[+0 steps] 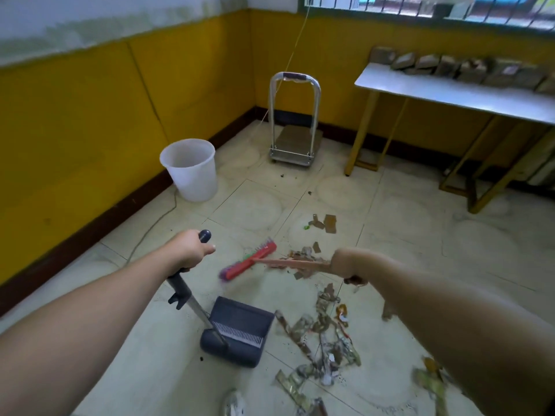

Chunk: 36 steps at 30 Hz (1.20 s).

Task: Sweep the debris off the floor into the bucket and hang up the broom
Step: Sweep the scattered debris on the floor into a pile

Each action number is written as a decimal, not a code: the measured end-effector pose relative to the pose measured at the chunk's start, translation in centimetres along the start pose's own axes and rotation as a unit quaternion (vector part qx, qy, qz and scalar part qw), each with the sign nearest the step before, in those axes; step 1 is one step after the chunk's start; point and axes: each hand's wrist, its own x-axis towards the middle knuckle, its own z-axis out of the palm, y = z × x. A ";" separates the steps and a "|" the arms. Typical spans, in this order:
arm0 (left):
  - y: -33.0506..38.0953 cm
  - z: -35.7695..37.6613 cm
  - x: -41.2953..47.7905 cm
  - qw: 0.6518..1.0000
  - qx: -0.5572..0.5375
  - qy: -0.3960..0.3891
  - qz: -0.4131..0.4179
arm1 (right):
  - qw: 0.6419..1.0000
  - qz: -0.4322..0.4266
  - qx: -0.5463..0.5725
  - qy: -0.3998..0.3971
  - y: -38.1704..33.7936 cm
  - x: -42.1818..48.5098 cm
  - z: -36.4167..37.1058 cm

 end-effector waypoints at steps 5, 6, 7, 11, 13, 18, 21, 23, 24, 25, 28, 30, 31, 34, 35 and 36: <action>-0.2 -1.7 2.3 1.000 -0.013 -0.008 0.003 | 0.999 -0.037 0.030 -0.007 -6.3 4.9 3.0; -0.4 -2.1 2.8 1.000 -0.016 -0.012 0.004 | 0.999 -0.040 0.025 -0.008 -7.6 5.8 3.4; -0.5 -2.5 3.3 1.000 -0.016 -0.020 0.005 | 0.999 -0.040 0.026 -0.011 -8.8 6.5 3.7; -1.0 -3.4 5.4 0.996 -0.025 -0.078 0.021 | 0.999 -0.024 0.016 -0.016 -11.6 9.4 5.3; -1.1 -3.7 6.7 0.994 -0.034 -0.103 0.030 | 1.000 -0.006 -0.006 -0.024 -11.7 10.1 6.0; -0.1 -4.2 9.7 0.987 -0.049 -0.144 0.052 | 0.997 0.032 -0.056 -0.042 -8.0 10.4 4.6; 1.1 -4.3 11.0 0.983 -0.063 -0.158 0.071 | 0.994 0.085 -0.045 -0.043 -5.8 8.1 2.0; 2.0 -4.3 11.8 0.981 -0.063 -0.165 0.086 | 0.991 0.123 -0.033 -0.042 -4.6 7.0 0.6; 2.4 -4.3 12.1 0.980 -0.059 -0.166 0.093 | 0.990 0.129 -0.031 -0.038 -4.2 6.5 0.0; 2.9 -4.3 12.4 0.980 -0.053 -0.167 0.099 | 0.990 0.131 -0.027 -0.033 -4.0 6.1 -0.7; 4.5 -4.3 12.8 0.978 -0.042 -0.166 0.117 | 0.991 0.134 -0.014 -0.008 -4.3 4.4 -3.1; 5.1 -4.3 13.0 0.978 -0.036 -0.162 0.125 | 0.991 0.136 0.008 0.007 -4.5 3.7 -4.2; 5.5 -4.2 13.2 0.978 -0.035 -0.162 0.130 | 0.989 0.143 0.023 0.009 -4.2 3.5 -4.5; 6.5 -4.1 13.8 0.977 -0.035 -0.155 0.143 | 0.981 0.179 0.071 0.007 -3.2 3.7 -4.9; 6.9 -4.1 14.0 0.977 -0.034 -0.150 0.147 | 0.978 0.189 0.090 0.010 -2.9 4.1 -4.9; 7.2 -4.0 14.3 0.978 -0.034 -0.144 0.149 | 0.974 0.194 0.115 0.014 -2.7 4.6 -4.9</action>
